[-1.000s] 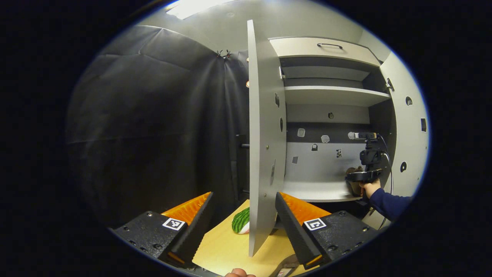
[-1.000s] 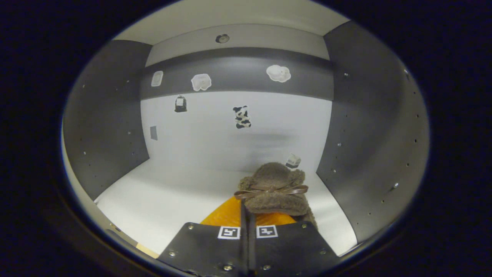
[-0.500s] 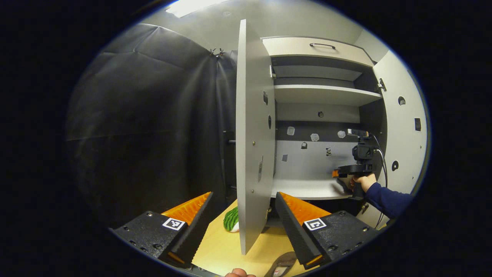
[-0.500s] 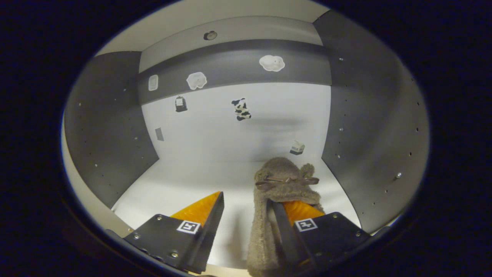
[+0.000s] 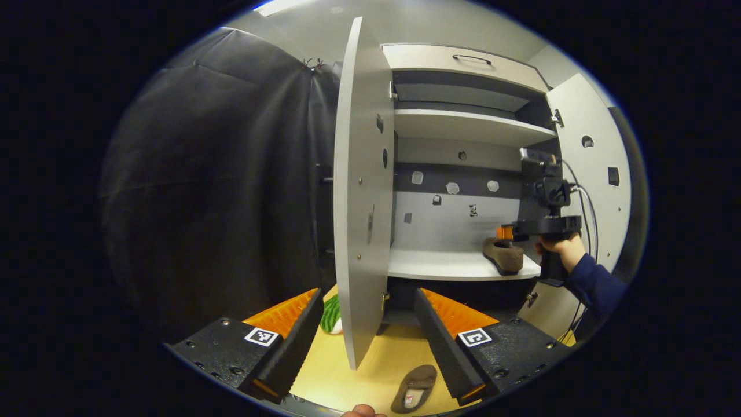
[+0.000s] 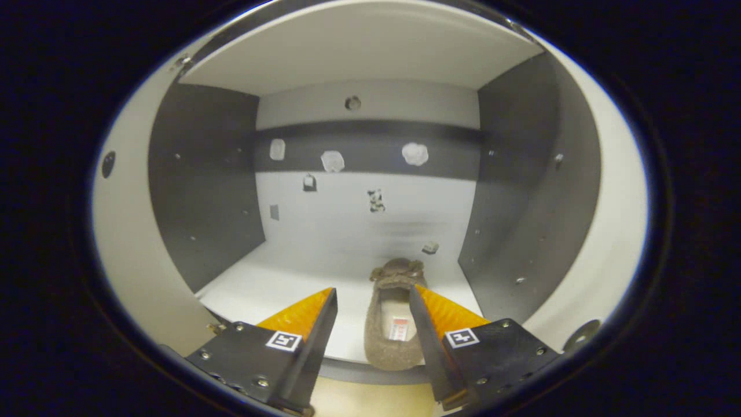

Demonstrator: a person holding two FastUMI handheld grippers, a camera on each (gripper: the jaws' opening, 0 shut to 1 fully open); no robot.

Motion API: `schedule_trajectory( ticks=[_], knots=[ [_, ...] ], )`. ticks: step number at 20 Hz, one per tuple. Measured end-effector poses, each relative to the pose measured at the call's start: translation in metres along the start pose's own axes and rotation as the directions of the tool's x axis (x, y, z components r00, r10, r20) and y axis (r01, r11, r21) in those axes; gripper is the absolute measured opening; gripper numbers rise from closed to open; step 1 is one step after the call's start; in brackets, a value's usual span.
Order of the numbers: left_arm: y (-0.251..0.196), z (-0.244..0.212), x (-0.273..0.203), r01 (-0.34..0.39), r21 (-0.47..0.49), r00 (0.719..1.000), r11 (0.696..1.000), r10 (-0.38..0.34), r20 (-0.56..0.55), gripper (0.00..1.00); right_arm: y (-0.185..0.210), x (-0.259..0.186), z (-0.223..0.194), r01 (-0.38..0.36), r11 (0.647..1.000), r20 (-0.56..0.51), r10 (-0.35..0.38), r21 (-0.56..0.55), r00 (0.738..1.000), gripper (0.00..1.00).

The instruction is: Grab one shoe with the right hand and put it into the shoe cabinet, grab the other shoe with the left hand and put it into the shoe cabinet; then close the right door with the right hand and the left door with the left hand.

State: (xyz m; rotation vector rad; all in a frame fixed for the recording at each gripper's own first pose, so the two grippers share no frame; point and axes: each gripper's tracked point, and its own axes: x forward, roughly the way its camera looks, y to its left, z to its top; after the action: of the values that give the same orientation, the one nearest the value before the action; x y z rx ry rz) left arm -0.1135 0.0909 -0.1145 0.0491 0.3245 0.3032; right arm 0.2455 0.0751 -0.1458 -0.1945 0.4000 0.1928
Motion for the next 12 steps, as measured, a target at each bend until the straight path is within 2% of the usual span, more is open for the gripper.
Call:
schedule_trajectory(
  ticks=[1,2,6,7,8,10,12],
  knots=[
    [-0.002,-0.005,0.001,0.018,0.005,1.0,1.0,-0.018,-0.013,0.94,0.001,-0.017,0.013,-0.006,1.0,0.035,0.005,0.006,0.999,0.74],
    [-0.007,-0.011,0.002,0.037,0.012,0.999,0.999,-0.037,-0.03,0.97,0.003,-0.035,0.026,-0.012,1.0,0.07,0.011,0.013,0.997,0.75],
    [-0.032,-0.044,0.007,0.125,0.009,0.986,0.992,-0.124,-0.113,0.97,0.008,-0.107,0.067,-0.027,1.0,0.171,0.024,0.012,0.985,0.75],
    [-0.04,-0.054,0.01,0.154,-0.002,0.979,0.988,-0.152,-0.138,0.94,0.012,-0.125,0.077,-0.035,0.999,0.194,0.033,0.009,0.98,0.72],
    [-0.047,-0.065,0.014,0.182,-0.01,0.969,0.983,-0.181,-0.169,1.0,0.014,-0.142,0.087,-0.04,0.999,0.22,0.039,-0.001,0.975,0.75],
    [-0.054,-0.094,0.02,0.216,-0.028,0.945,0.976,-0.216,-0.247,0.97,0.014,-0.171,0.102,-0.032,0.999,0.254,0.04,-0.036,0.966,0.71],
    [-0.06,-0.124,0.026,0.245,-0.048,0.913,0.968,-0.247,-0.323,0.98,0.012,-0.195,0.112,-0.017,0.998,0.274,0.033,-0.06,0.961,0.75]
  ],
)
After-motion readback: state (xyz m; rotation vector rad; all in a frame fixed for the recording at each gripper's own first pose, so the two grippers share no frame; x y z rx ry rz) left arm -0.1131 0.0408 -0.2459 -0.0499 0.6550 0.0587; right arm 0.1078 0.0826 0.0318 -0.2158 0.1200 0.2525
